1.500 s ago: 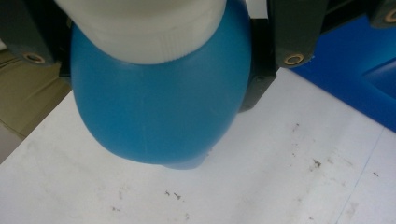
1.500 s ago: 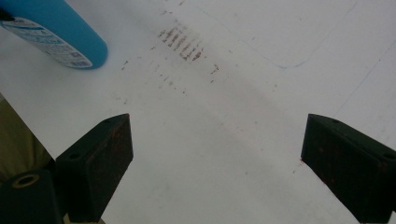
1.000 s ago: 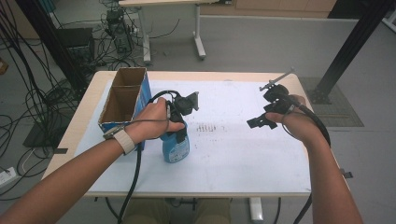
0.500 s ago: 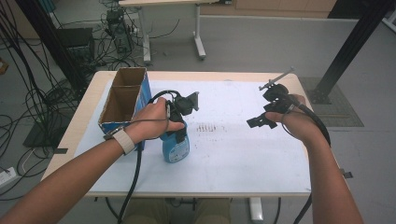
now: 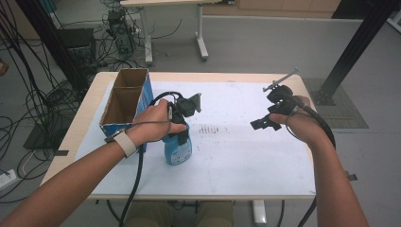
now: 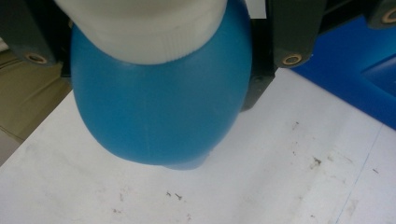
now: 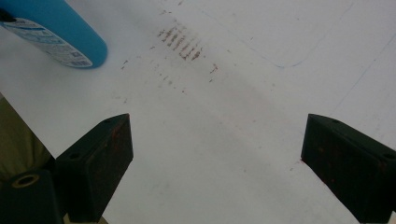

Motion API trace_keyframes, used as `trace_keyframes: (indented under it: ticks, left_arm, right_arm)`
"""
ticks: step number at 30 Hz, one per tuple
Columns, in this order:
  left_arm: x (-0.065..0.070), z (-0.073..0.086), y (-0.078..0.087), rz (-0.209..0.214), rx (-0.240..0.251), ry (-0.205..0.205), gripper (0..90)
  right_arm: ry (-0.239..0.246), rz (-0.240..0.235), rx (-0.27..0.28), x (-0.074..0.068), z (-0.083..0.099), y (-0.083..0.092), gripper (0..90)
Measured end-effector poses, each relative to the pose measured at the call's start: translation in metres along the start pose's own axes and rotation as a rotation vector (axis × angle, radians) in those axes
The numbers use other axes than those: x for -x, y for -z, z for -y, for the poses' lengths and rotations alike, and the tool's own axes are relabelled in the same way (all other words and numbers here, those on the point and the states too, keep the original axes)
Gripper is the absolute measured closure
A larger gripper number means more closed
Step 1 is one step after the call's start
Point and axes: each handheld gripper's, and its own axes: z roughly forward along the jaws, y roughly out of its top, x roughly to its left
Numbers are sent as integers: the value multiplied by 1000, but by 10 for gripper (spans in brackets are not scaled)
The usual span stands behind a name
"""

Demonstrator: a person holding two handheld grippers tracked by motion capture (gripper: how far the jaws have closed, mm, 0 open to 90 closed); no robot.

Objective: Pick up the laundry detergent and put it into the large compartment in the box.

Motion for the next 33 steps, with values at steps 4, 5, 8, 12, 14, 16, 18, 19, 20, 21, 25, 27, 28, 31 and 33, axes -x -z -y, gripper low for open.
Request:
trace_keyframes:
  ticks: [4, 5, 8, 12, 14, 16, 18, 19, 20, 21, 25, 27, 28, 31, 33]
  left_arm:
    - [0, 0, 0, 0, 0, 1, 390]
    - [0, 0, 0, -1, 0, 1, 389]
    - [0, 0, 0, -1, 1, 2, 390]
    - [0, 0, 0, -1, 1, 2, 389]
    - [0, 0, 0, -2, 0, 3, 390]
    - [0, 0, 0, -1, 1, 3, 389]
    - [0, 0, 0, -2, 2, 4, 389]
    - [0, 1, 0, -2, 2, 4, 389]
    - [1, 0, 0, -2, 1, 4, 389]
    - [1, 0, 0, -3, 1, 4, 389]
    - [1, 0, 0, -3, 1, 4, 389]
    - [1, 0, 0, -3, 0, 5, 389]
    - [1, 0, 0, -3, 0, 5, 389]
    - [1, 0, 0, -3, 1, 5, 389]
    - [1, 0, 0, -3, 1, 5, 389]
  right_arm:
    - [2, 0, 1, 0, -1, 1, 89]
    - [4, 1, 0, -1, -1, 1, 89]
    - [5, -1, 1, -1, -2, 0, 89]
    - [3, -2, 1, -1, -2, -1, 89]
    - [3, -2, 1, 0, -2, -1, 89]
    - [5, -2, 1, 0, -2, -1, 89]
    - [4, -3, 2, 0, -2, -1, 89]
    - [4, -3, 3, 0, -2, -1, 89]
    - [4, -2, 2, 0, -2, -1, 89]
    - [4, -2, 2, 0, -2, -1, 89]
    - [7, -3, 4, 0, -2, -1, 89]
    - [6, -3, 7, 0, -2, -1, 89]
    - [6, -3, 7, 0, -2, -1, 89]
    - [6, -4, 6, 0, -2, -1, 89]
    - [5, -4, 4, 0, -2, -1, 89]
